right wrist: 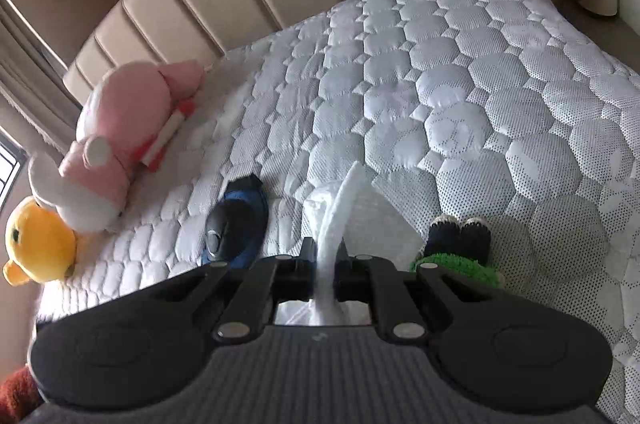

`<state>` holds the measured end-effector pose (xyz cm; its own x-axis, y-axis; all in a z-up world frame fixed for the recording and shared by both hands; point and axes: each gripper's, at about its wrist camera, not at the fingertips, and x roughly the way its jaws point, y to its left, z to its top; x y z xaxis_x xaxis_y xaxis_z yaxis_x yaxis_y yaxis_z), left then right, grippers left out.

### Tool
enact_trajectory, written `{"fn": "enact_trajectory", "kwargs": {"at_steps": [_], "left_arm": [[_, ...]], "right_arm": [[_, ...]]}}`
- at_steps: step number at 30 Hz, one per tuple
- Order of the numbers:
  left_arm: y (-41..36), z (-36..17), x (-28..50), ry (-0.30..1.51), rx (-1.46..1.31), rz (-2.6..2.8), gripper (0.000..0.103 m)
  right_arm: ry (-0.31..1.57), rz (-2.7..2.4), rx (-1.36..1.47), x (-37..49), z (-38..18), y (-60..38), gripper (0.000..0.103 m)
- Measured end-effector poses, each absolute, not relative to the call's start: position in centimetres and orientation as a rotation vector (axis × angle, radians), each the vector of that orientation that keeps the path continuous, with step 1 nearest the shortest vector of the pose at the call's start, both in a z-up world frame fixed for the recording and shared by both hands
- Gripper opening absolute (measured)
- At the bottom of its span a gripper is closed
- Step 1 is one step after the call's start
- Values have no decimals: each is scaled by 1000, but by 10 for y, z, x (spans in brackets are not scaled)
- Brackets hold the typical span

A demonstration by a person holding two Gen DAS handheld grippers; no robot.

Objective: Organize soft objects
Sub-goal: 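Move the left tool toward the blue-and-black knee pad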

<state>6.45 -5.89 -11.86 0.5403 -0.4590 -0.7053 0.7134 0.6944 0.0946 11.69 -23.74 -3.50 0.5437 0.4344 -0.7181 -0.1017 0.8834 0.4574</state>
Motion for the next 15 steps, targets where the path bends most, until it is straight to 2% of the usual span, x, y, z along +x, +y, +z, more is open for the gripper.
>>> {"fn": "enact_trajectory", "kwargs": {"at_steps": [1,3,5,6,9,11,13,15], "left_arm": [[-44,-111,79,762,223,-713,62],[-11,-104,103,847,-116,-695,62],[20,-105,119,875,-349,-606,63],[34,-106,124,889,-408,-540,67],[61,-105,129,932,-459,-395,82],[69,-100,126,959,-465,-369,93],[72,-95,126,981,-441,-323,94],[78,-97,129,990,-447,-298,94]], "right_arm": [[937,322,406,117,-32,-241,9],[922,298,427,116,-29,-247,9],[922,281,406,116,-29,-248,9],[929,281,389,116,-31,-246,9],[958,360,396,115,-34,-235,9],[949,571,585,114,-34,-232,9],[950,693,710,116,-35,-228,9],[1005,632,572,117,-40,-215,11]]}}
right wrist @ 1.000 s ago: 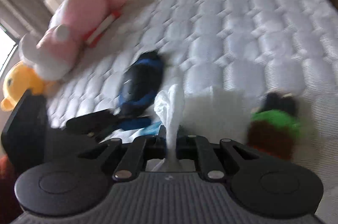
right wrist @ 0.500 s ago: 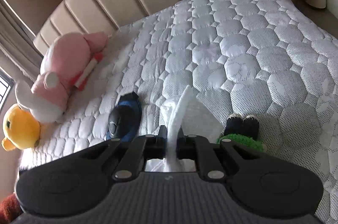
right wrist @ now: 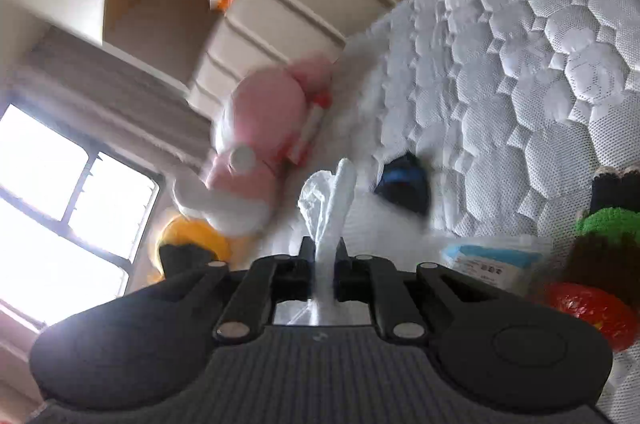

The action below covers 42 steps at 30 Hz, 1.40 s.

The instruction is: Organize soft objects

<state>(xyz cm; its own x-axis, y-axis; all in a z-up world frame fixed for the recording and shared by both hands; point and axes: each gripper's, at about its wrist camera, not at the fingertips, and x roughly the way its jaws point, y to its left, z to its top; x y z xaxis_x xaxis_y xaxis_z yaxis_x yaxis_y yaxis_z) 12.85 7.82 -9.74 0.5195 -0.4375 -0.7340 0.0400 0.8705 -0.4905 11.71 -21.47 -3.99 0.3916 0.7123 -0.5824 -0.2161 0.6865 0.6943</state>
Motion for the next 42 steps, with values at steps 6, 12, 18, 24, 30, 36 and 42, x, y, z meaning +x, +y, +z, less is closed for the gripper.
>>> {"fn": "enact_trajectory", "kwargs": {"at_steps": [6,12,18,24,30,36,42], "left_arm": [[92,-106,131,1060,-514,-249,95],[89,-114,135,1104,-566,-270,97],[93,-114,133,1107,-587,-224,98],[98,-109,134,1080,-546,-204,98],[62,-95,123,1006,-281,-351,98],[-18,-105,91,1068,-41,-706,99],[-35,-128,107,1126,-321,-581,101]], "right_arm": [[1087,416,122,110,-62,-185,17],[944,483,-198,89,-56,-127,63],[882,482,-539,74,-89,-73,57],[804,439,-625,75,-82,-83,9],[822,262,-397,104,-37,-149,9],[864,227,-128,91,-19,-203,9],[829,256,52,94,-13,-218,9]]}}
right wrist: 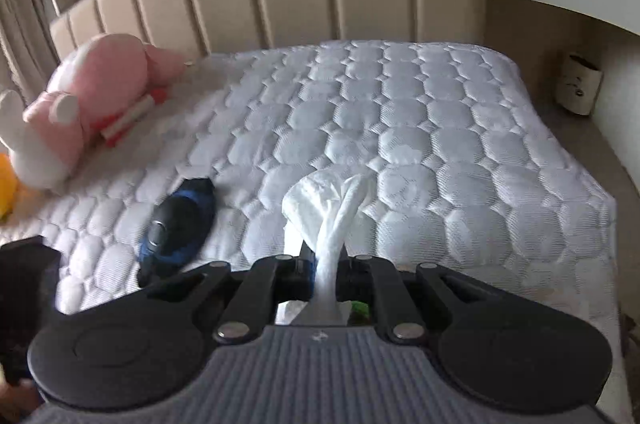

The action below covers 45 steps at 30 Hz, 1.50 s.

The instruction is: Organize soft objects

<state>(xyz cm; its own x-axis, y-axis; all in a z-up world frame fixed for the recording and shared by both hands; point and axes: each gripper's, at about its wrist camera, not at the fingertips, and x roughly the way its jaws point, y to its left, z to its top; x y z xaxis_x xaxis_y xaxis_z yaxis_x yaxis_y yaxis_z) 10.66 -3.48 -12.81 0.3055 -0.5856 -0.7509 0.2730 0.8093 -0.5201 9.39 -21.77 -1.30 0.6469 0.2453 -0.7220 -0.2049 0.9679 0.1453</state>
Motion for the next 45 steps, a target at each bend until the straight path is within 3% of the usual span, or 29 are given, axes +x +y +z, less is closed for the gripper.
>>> {"fn": "enact_trajectory", "kwargs": {"at_steps": [3,5,6,9,11,13,16,22,26,31,41,45], "left_arm": [[-42,-132,110,1082,-364,-518,99],[-49,-128,109,1045,-290,-486,64],[-50,-124,110,1025,-226,-489,59],[-54,-106,108,891,42,-472,59],[-66,-99,97,731,368,-450,59],[-79,-105,81,602,657,-449,59],[-96,-127,59,522,876,-468,61],[-111,-140,32,471,898,-555,77],[-108,-127,24,476,801,-635,82],[-112,-120,15,493,733,-750,91],[-97,-107,14,629,558,-823,93],[-100,-111,9,651,571,-832,94]], "right_arm": [[818,263,33,92,-14,-219,9],[819,258,64,94,-16,-226,9],[819,255,80,95,-17,-230,9],[819,256,151,98,-17,-238,9],[811,268,180,98,-17,-238,9],[789,305,181,94,-14,-234,9],[804,458,247,91,-13,-222,9],[1026,557,165,103,-46,-175,10],[1025,433,80,105,-53,-183,6],[949,277,79,105,-43,-209,9],[712,496,498,95,-10,-258,9],[816,560,463,103,-24,-239,9]]}}
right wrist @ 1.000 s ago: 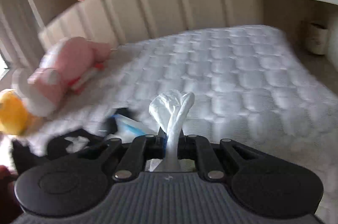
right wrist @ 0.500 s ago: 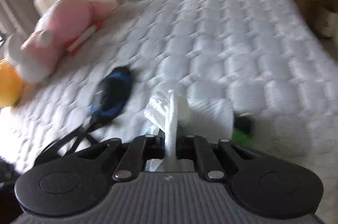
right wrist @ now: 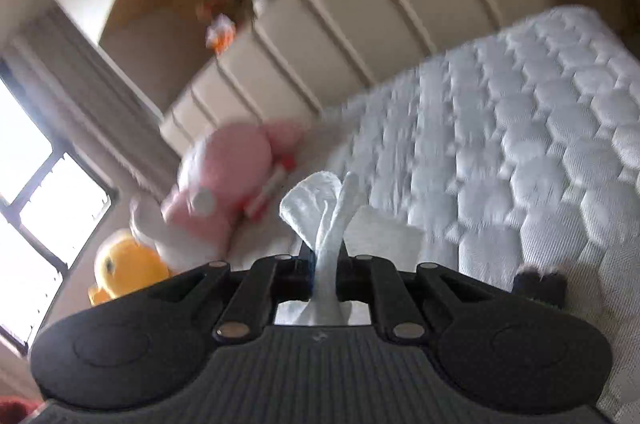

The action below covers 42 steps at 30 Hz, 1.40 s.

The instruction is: Organize soft objects

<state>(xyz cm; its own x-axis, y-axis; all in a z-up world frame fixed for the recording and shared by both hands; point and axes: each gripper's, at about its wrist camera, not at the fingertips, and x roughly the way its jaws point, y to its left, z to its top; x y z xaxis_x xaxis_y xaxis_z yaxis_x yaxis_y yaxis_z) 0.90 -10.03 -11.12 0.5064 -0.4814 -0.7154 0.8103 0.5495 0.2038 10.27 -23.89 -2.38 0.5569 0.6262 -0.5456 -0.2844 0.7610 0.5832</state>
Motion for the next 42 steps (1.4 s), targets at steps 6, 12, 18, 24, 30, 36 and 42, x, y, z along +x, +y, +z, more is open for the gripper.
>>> {"fn": "enact_trajectory", "kwargs": {"at_steps": [6,12,18,24,30,36,42], "left_arm": [[-101,-113,11,669,630,-856,94],[-64,-89,38,735,541,-790,95],[16,-77,103,833,205,-333,99],[26,-105,146,834,328,-175,100],[11,-106,147,811,358,-149,100],[49,-76,132,918,-385,-540,101],[100,-107,138,1109,-898,-404,101]], "right_arm": [[1053,415,155,110,-65,-209,8],[970,337,-63,104,-64,-189,8],[871,289,-37,115,-47,-184,10],[800,415,218,127,-30,-184,10],[791,481,158,109,-26,-186,10],[811,527,374,100,-20,-210,13],[917,616,395,101,-31,-182,16]]}}
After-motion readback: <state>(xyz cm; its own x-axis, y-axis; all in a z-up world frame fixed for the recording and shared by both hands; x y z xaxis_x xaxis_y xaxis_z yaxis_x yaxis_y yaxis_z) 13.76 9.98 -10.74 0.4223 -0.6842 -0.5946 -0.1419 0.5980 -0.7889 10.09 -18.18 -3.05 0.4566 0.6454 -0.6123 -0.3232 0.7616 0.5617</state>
